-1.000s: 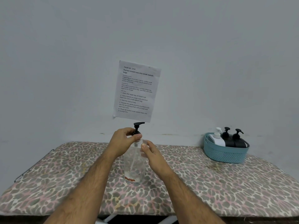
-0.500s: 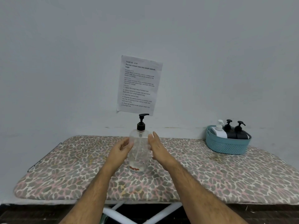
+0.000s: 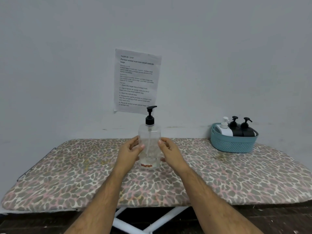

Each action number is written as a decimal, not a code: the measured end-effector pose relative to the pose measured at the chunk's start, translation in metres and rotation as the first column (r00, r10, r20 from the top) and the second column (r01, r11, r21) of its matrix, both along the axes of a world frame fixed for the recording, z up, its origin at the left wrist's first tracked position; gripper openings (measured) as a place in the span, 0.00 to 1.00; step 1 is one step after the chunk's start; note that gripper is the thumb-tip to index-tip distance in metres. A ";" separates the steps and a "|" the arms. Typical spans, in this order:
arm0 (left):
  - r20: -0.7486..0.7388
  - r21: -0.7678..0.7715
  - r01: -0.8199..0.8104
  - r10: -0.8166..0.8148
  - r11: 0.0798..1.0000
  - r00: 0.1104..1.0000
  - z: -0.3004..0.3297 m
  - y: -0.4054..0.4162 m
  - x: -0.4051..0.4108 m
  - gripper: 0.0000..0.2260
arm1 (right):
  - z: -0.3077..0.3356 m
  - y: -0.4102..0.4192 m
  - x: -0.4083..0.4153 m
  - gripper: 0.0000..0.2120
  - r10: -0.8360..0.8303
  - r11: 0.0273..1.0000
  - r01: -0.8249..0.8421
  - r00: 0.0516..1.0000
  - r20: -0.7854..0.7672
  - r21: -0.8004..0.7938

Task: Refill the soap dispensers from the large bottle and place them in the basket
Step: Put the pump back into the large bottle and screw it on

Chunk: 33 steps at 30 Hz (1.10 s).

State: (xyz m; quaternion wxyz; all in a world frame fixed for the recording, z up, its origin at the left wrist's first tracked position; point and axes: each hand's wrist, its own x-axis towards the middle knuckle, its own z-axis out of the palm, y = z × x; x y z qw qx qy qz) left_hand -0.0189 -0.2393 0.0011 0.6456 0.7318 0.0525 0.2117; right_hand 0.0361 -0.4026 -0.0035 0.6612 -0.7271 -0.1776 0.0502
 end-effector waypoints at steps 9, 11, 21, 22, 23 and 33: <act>0.029 -0.018 0.152 -0.151 0.988 0.988 0.009 -0.067 0.077 0.17 | 0.009 -0.061 0.065 0.09 -0.152 0.987 0.146 0.986 0.076 0.071; 0.031 -0.021 0.183 -0.183 0.983 0.983 0.008 -0.082 0.098 0.16 | 0.009 -0.075 0.084 0.08 -0.190 0.980 0.185 0.979 0.074 0.074; -0.061 -0.055 0.287 -0.290 0.956 0.955 -0.007 -0.132 0.178 0.23 | -0.006 -0.120 0.157 0.14 -0.306 0.952 0.304 0.951 0.046 0.038; -0.068 -0.055 0.289 -0.293 0.956 0.954 -0.009 -0.133 0.184 0.24 | -0.009 -0.121 0.162 0.14 -0.314 0.949 0.312 0.949 0.037 0.040; -0.074 -0.062 0.290 -0.294 0.955 0.953 -0.011 -0.134 0.192 0.24 | -0.012 -0.123 0.168 0.13 -0.322 0.946 0.321 0.946 0.031 0.038; -0.091 -0.058 0.327 -0.331 0.943 0.939 -0.029 -0.141 0.224 0.23 | -0.028 -0.130 0.194 0.09 -0.339 0.940 0.337 0.940 0.030 0.050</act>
